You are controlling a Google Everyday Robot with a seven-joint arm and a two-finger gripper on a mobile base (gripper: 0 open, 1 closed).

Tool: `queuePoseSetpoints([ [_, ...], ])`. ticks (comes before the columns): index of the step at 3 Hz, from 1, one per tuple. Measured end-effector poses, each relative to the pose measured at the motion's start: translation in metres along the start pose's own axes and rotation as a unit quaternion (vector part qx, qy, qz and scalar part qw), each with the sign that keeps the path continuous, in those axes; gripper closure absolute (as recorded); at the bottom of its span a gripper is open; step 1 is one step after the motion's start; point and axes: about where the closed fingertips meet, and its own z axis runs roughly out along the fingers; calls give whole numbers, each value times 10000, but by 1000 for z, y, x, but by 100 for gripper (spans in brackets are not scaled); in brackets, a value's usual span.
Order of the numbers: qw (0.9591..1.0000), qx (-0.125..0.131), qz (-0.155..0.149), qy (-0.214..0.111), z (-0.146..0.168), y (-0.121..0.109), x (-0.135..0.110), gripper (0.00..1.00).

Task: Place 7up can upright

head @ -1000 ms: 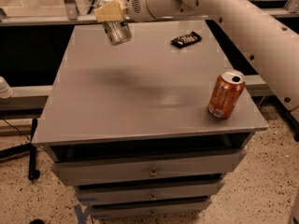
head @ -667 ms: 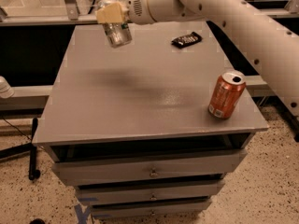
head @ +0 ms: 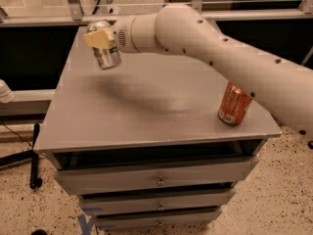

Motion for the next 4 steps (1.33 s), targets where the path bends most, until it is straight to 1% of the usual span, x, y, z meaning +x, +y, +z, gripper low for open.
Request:
queuePoseSetpoints([
  [1, 9993, 311, 4, -211, 35, -1, 11, 100],
  [2, 9965, 660, 38, -513, 62, -20, 13, 100],
  [3, 9907, 969, 205, -929, 72, -46, 10, 100],
  [4, 9815, 1186, 336, -1464, 75, -60, 1, 100],
])
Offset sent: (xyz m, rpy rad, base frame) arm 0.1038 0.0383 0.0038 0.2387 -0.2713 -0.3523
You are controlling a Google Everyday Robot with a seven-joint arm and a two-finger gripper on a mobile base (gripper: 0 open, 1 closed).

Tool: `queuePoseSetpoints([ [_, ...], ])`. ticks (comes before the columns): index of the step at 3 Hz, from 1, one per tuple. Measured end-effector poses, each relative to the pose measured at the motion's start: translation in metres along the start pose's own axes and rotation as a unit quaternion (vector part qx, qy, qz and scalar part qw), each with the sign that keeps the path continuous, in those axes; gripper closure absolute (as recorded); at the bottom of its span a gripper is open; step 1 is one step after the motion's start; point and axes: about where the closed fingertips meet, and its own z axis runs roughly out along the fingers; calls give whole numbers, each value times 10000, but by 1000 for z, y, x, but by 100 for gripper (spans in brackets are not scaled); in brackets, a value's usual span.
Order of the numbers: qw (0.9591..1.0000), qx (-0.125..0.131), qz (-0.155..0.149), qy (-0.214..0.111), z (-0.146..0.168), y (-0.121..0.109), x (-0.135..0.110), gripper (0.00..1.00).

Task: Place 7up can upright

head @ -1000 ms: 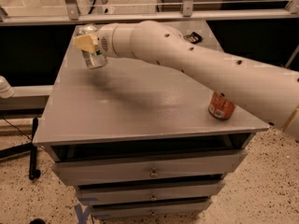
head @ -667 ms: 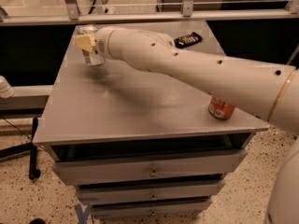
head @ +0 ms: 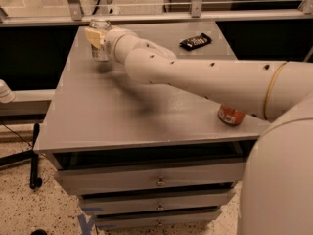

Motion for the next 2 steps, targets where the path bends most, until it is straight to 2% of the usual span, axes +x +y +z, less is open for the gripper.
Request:
queuePoseSetpoints([
  [1, 9996, 44, 89, -255, 0, 0, 0, 100],
  [2, 9998, 17, 28, -204, -3, 7, 13, 83],
])
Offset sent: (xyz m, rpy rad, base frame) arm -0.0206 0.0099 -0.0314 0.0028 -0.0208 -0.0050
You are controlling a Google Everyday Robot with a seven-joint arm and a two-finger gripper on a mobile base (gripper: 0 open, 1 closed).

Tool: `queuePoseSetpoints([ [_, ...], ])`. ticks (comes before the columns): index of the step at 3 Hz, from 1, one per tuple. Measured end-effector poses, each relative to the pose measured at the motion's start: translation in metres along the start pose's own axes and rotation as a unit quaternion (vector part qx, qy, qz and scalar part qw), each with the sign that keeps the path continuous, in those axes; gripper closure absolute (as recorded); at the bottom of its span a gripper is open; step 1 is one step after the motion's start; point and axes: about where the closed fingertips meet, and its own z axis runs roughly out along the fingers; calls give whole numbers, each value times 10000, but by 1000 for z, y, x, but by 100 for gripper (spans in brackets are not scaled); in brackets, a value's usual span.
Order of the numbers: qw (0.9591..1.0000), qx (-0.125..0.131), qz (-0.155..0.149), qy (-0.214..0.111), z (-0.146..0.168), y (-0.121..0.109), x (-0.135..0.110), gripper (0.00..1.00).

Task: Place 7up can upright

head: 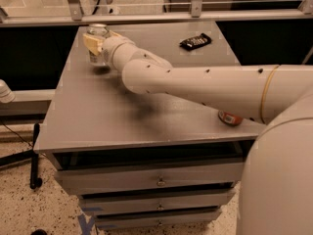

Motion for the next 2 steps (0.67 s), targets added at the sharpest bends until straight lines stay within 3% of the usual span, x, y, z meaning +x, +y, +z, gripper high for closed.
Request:
queuePoseSetpoints([
  [2, 9992, 75, -333, 197, -7, 7, 24, 36],
])
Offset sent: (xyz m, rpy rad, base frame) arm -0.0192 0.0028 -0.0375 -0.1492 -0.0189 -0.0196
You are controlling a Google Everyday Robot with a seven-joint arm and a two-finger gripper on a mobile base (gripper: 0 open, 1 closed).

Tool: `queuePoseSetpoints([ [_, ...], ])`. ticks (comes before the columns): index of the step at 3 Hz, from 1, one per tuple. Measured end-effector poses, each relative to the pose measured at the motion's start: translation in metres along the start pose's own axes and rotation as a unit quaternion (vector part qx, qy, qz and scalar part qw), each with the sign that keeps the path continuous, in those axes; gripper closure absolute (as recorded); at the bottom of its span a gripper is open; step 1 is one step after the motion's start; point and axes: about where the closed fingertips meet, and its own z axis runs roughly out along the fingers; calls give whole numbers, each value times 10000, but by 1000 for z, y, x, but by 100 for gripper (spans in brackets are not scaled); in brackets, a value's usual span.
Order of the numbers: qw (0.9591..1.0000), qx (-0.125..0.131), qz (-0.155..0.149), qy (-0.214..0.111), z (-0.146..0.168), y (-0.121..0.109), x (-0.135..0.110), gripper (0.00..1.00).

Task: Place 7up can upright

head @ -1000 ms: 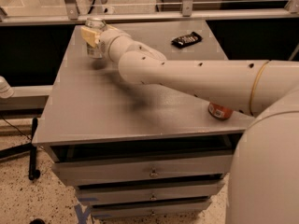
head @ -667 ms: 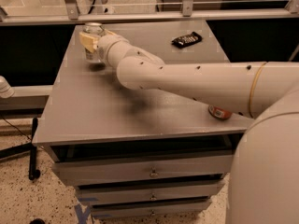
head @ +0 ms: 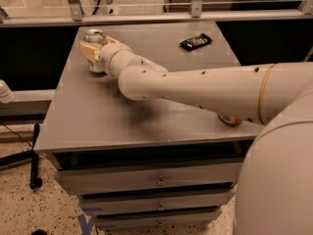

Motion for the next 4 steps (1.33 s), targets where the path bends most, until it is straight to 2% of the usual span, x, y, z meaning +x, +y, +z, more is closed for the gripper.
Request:
queuePoseSetpoints([
  [1, 10000, 0, -1, 0, 0, 0, -1, 13],
  [2, 9996, -16, -253, 79, -8, 2, 0, 0],
  [3, 9993, -116, -319, 139, -21, 3, -3, 0],
  [4, 9989, -279, 114, 346, -24, -12, 10, 0],
])
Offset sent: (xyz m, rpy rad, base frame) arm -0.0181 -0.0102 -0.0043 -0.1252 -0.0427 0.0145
